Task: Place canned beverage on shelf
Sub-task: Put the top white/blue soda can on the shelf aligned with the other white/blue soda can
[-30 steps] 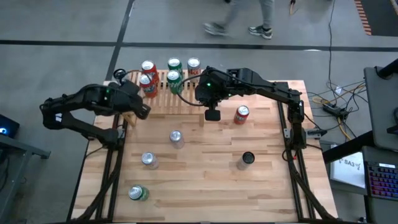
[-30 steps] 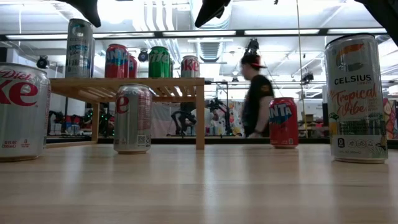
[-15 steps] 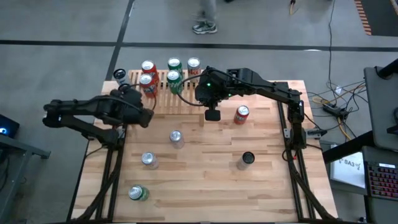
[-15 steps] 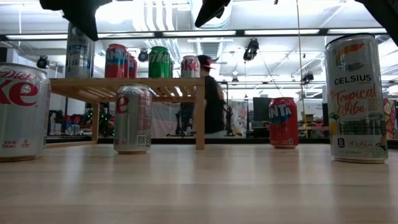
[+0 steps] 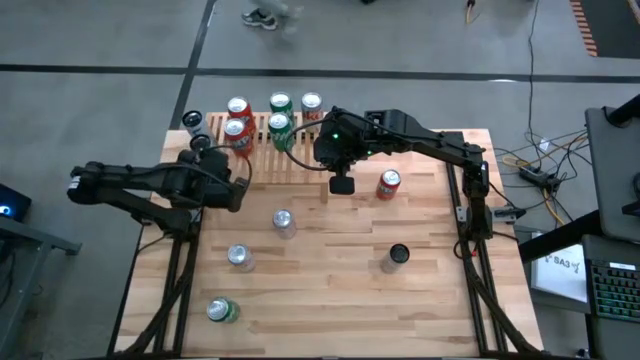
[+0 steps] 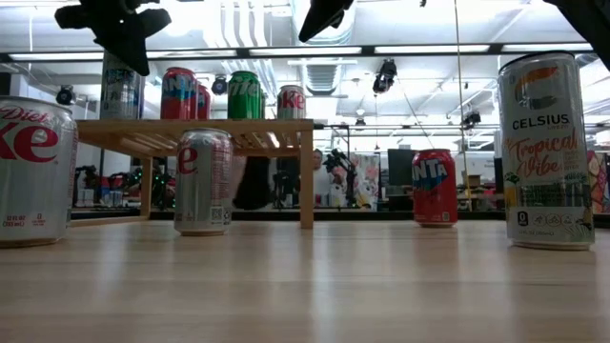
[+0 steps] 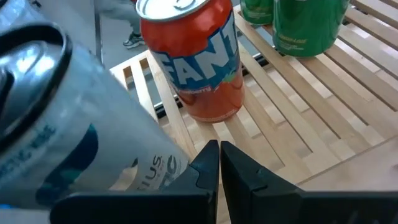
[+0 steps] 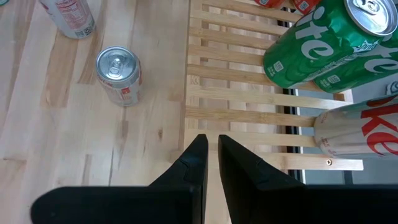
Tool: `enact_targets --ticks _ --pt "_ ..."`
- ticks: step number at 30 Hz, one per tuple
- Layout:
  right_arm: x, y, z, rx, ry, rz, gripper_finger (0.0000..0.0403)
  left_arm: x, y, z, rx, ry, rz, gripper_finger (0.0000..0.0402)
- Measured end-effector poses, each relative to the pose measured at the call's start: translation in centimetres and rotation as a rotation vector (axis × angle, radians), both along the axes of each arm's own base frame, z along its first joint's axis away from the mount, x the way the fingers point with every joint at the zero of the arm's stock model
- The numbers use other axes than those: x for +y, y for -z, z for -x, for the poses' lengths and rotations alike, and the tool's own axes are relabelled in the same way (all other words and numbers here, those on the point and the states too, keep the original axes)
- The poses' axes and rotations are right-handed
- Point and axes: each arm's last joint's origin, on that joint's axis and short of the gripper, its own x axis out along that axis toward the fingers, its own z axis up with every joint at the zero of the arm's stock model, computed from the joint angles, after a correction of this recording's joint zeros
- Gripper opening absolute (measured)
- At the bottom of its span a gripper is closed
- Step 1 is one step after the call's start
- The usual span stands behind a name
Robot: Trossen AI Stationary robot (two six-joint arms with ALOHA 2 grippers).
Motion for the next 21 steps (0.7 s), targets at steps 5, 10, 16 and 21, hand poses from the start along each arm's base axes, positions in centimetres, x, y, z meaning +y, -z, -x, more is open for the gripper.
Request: enact_targets --ticks 5,10,16,21 --pt "0.0 0.0 0.0 0.000 0.001 0.000 0.0027 -0.3 0.1 0.7 -0.035 0.003 -0.010 0.0000" --pt "0.0 0.0 0.0 0.000 0.001 0.000 0.0027 -0.2 -0.2 1.3 -0.069 -0.002 -0.030 0.0000" --pt "0.0 0.0 0.0 -0.001 0.001 0.000 0.0027 -0.1 0.3 1.7 -0.078 -0.019 -0.045 0.0000" --pt "0.0 0.0 0.0 -0.001 0.001 0.000 0.0027 -0.1 1.1 2.0 -0.082 -0.039 -0.041 0.0000"
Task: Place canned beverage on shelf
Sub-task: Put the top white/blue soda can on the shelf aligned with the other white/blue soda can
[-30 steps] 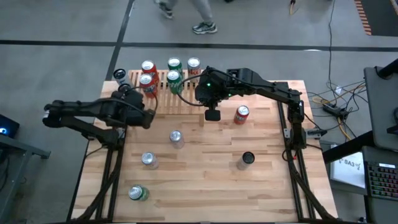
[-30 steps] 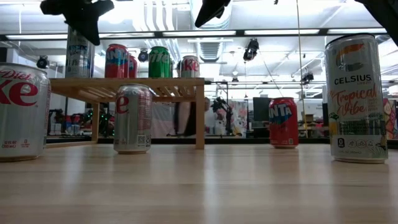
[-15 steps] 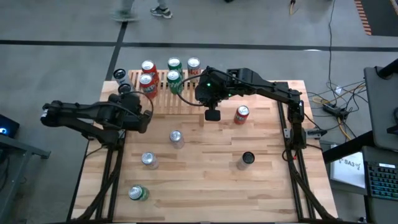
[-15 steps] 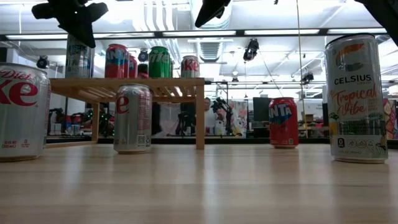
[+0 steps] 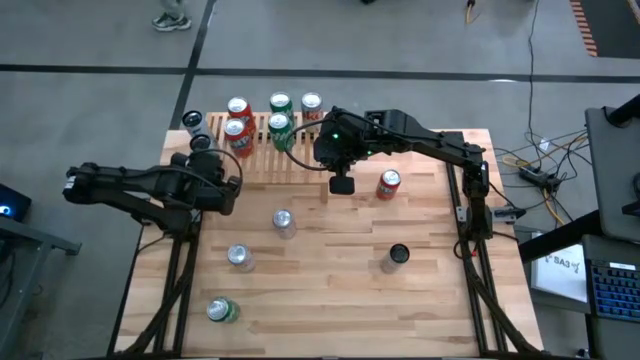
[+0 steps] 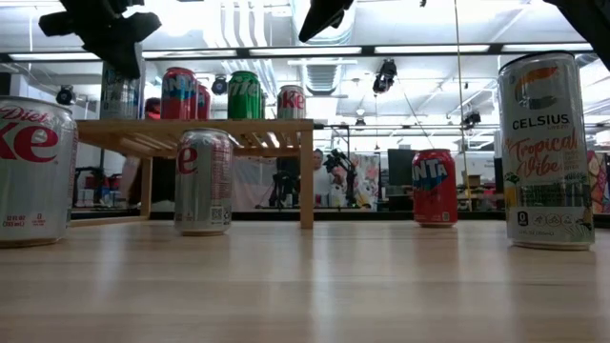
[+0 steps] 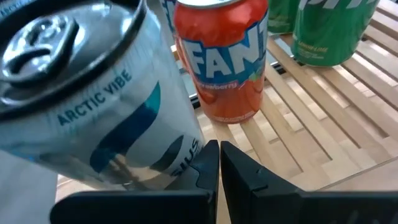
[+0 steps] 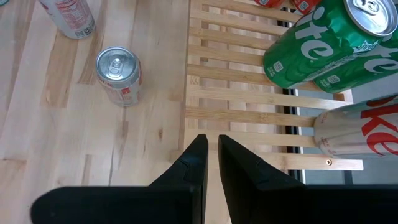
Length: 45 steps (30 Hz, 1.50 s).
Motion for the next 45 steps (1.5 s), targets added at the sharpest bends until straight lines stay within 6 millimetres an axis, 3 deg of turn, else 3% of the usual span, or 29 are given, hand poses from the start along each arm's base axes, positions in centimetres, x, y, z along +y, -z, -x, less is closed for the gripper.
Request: enact_targets --ticks 29,45 --pt "0.0 0.0 0.1 0.008 0.000 -0.002 0.0027 0.1 -0.5 1.7 -0.014 0.016 0.074 0.0000" --pt "0.0 0.1 0.1 0.014 0.000 -0.003 0.0027 -0.4 0.1 -0.4 -0.056 0.027 0.035 0.0000"
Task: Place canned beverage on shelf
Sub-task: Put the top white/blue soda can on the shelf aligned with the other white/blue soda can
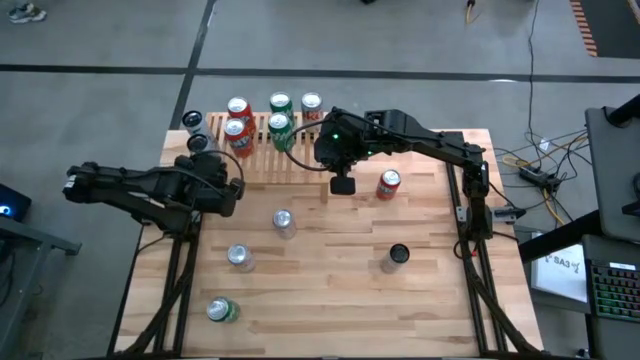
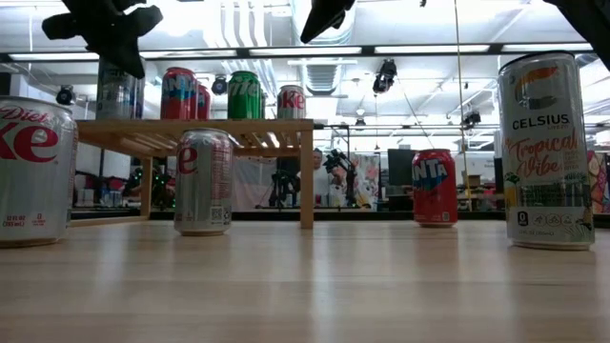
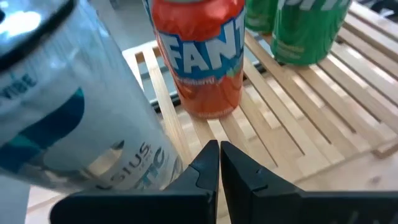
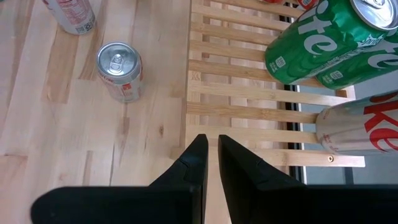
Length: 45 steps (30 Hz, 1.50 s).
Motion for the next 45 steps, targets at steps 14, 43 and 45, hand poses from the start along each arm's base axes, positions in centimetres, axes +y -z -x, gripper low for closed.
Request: enact_targets --ticks 14,43,45 --pt "0.0 0.0 0.0 0.000 0.000 0.000 0.0027 0.1 1.7 -0.2 0.011 -0.051 -0.057 0.0000" --pt "0.0 0.0 0.0 0.001 0.006 -0.005 0.0027 0.2 2.0 0.3 0.015 -0.092 -0.101 0.0000" --pt "0.0 0.0 0.0 0.001 0.006 -0.005 0.0027 0.2 2.0 0.5 0.021 -0.097 -0.097 0.0000"
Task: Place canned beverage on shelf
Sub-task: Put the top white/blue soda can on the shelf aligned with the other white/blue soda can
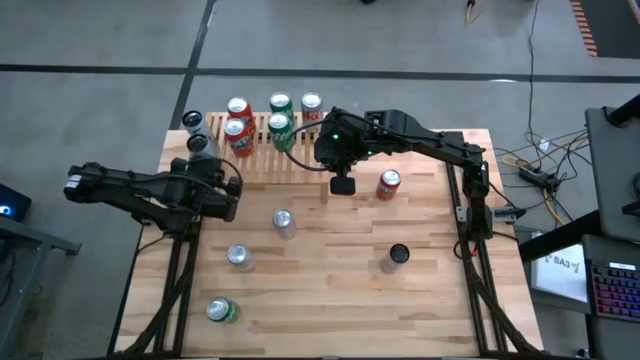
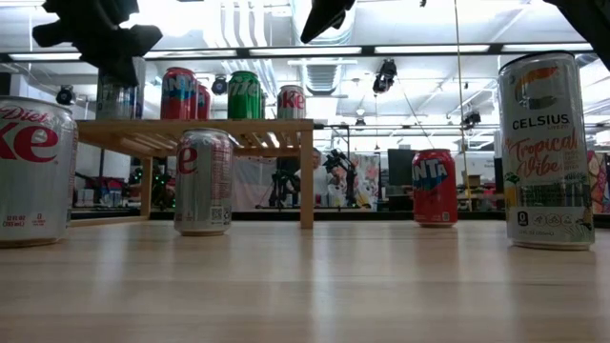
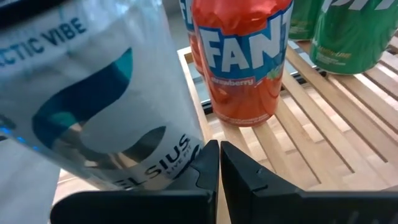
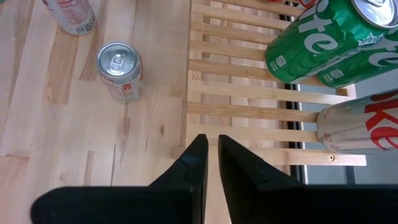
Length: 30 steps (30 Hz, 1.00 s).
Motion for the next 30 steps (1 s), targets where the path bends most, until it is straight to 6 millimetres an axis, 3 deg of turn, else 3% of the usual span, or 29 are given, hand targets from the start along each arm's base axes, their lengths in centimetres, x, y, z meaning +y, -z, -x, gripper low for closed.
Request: enact_targets --ticks 30 --pt "0.01 0.06 0.06 0.009 0.000 -0.002 0.0027 -0.03 0.00 0.60 0.009 -0.007 0.073 0.0000"
